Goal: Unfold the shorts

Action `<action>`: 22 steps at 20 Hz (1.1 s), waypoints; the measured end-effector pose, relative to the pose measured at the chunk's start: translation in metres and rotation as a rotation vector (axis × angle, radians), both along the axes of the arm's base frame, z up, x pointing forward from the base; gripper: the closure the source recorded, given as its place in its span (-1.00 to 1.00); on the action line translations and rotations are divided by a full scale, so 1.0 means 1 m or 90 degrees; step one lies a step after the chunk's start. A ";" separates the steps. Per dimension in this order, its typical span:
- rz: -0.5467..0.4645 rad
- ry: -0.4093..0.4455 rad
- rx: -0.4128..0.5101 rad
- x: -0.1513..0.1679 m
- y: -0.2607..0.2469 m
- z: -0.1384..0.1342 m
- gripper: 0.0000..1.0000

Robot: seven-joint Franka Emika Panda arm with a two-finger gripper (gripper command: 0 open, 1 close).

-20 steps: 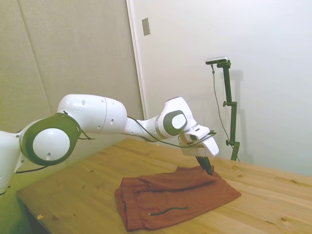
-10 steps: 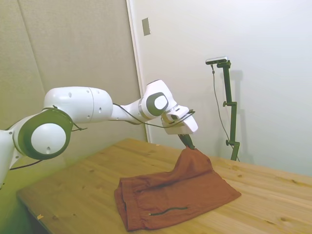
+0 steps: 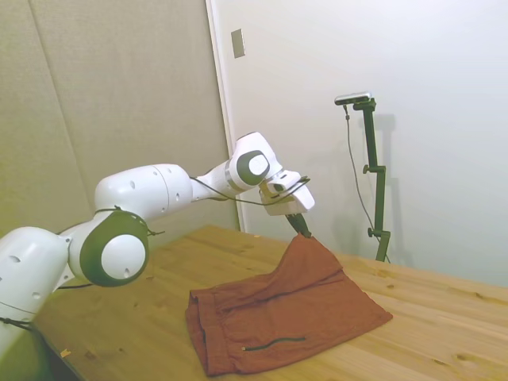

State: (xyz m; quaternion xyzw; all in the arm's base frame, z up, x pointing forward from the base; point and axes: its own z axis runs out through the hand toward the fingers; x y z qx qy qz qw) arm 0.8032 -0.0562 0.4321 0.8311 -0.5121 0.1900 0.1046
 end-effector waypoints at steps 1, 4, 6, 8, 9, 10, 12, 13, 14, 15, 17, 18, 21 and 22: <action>0.002 0.002 0.006 0.002 0.005 -0.005 1.00; 0.012 -0.007 0.025 0.006 0.016 -0.012 1.00; 0.017 -0.018 0.036 0.008 0.020 -0.009 1.00; 0.022 -0.032 0.058 0.009 0.024 -0.006 1.00; 0.025 -0.040 0.064 0.010 0.025 -0.004 1.00; 0.028 -0.046 0.070 0.011 0.027 -0.002 1.00; 0.034 -0.058 0.076 0.011 0.033 0.006 1.00; 0.038 -0.064 0.078 0.011 0.038 0.010 1.00; 0.043 -0.069 0.079 0.011 0.042 0.011 1.00; 0.048 -0.072 0.083 0.013 0.047 0.009 1.00; 0.056 -0.065 0.108 0.013 0.058 0.001 1.00; 0.062 -0.062 0.125 0.014 0.064 -0.002 -1.00; 0.081 -0.055 0.171 0.013 0.078 -0.005 -1.00; 0.084 -0.054 0.175 0.013 0.079 -0.005 -1.00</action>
